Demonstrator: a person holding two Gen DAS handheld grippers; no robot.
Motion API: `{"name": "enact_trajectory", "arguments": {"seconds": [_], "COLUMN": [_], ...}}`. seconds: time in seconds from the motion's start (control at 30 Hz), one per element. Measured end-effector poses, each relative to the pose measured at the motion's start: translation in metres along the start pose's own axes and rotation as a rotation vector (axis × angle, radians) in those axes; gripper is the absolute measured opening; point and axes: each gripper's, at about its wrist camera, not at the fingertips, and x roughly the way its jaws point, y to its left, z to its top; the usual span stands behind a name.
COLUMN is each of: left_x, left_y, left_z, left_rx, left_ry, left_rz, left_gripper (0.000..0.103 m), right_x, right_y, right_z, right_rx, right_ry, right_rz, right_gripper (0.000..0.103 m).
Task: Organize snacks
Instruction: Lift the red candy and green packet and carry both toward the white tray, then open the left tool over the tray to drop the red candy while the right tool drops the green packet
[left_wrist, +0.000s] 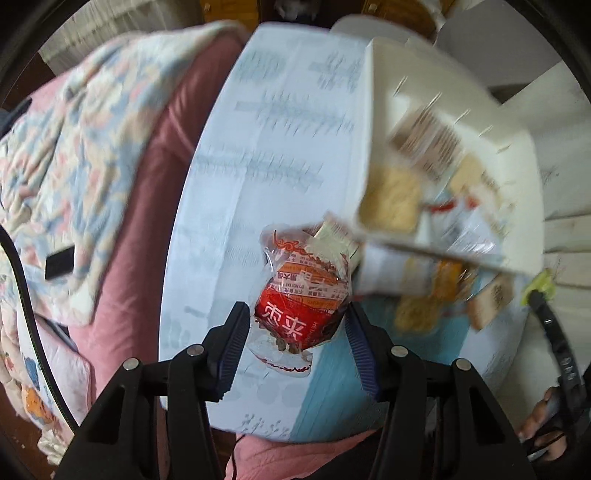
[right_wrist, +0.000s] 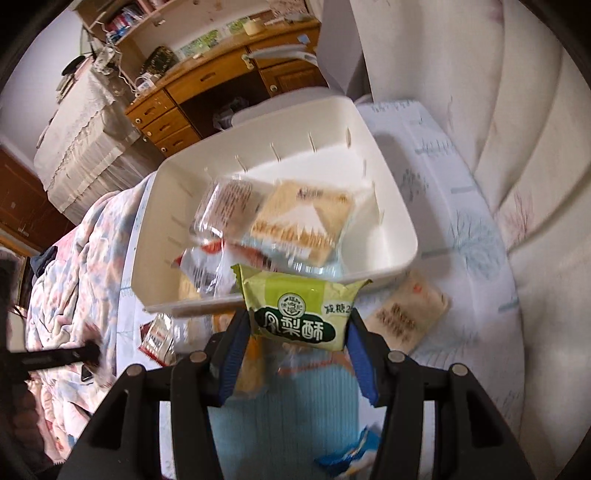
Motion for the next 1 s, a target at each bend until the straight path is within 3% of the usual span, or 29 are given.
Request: {"name": "enact_trajectory", "arguments": {"seconds": [0.17,0.47,0.7,0.8,1.0], "left_x": [-0.021,-0.012,0.007,0.009,-0.001], "left_y": [-0.03,-0.076,-0.08,-0.077,-0.072], "left_z": [0.02,0.032,0.032,0.028,0.023], "left_rx": [0.029,0.097,0.093,0.106,0.134], "left_ry": [-0.08,-0.186,-0.292,-0.316,-0.347], "left_rz": [-0.061,-0.18,-0.215,-0.243,-0.223], "left_gripper": [0.052,0.052,0.053,0.053,0.068], "right_x": [0.006,0.012,0.019,0.02,0.015], "right_y": [-0.004,-0.009,-0.015,-0.017,-0.017], "right_z": [0.013,0.027,0.029,0.029,0.025], "right_rx": [-0.051,-0.111,-0.093,-0.084,-0.073], "right_ry": [-0.055,-0.174,-0.187,-0.186,-0.191], "right_rz": [0.007,0.021,0.036,0.031,0.036], "right_gripper": [0.052,0.053,0.056,0.062,0.068]}}
